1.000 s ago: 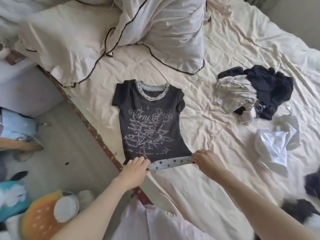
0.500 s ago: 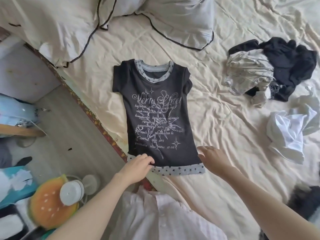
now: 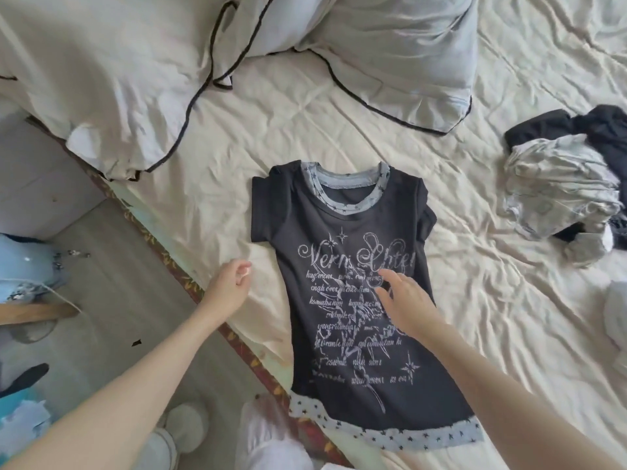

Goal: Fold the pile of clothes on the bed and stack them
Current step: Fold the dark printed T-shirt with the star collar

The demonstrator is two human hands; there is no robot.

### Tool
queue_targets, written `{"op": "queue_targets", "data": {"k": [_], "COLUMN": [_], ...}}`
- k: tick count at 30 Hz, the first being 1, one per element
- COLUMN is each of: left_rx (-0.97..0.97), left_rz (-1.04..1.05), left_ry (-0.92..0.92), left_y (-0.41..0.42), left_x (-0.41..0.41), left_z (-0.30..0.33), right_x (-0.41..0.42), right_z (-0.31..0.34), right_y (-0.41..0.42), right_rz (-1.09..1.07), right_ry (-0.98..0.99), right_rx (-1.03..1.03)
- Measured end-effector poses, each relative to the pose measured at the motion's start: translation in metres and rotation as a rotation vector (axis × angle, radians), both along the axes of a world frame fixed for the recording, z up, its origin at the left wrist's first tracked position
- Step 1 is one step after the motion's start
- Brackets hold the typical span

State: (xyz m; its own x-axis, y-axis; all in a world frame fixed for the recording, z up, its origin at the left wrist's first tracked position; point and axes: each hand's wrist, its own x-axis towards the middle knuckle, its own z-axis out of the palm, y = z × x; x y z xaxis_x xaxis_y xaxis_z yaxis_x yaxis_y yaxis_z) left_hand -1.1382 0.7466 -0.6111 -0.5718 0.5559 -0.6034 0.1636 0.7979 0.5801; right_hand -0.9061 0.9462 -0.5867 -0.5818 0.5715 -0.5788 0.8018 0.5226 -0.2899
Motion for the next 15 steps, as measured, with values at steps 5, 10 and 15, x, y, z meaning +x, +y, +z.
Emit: {"op": "queue_targets", "data": {"k": [5, 10, 15], "left_rx": [0.057, 0.201, 0.080], "left_rz": [-0.109, -0.265, -0.352], "left_ry": [0.281, 0.563, 0.555], "left_y": [0.049, 0.122, 0.177], "left_x": [-0.060, -0.085, -0.093], "left_z": [-0.019, -0.032, -0.050], "right_x": [-0.058, -0.080, -0.100], "right_z": [-0.030, -0.050, -0.067], "right_y": [0.038, 0.094, 0.156], "right_rz": [-0.065, -0.102, -0.081], "right_ry": [0.042, 0.095, 0.091], "right_rx": [0.054, 0.272, 0.381]}}
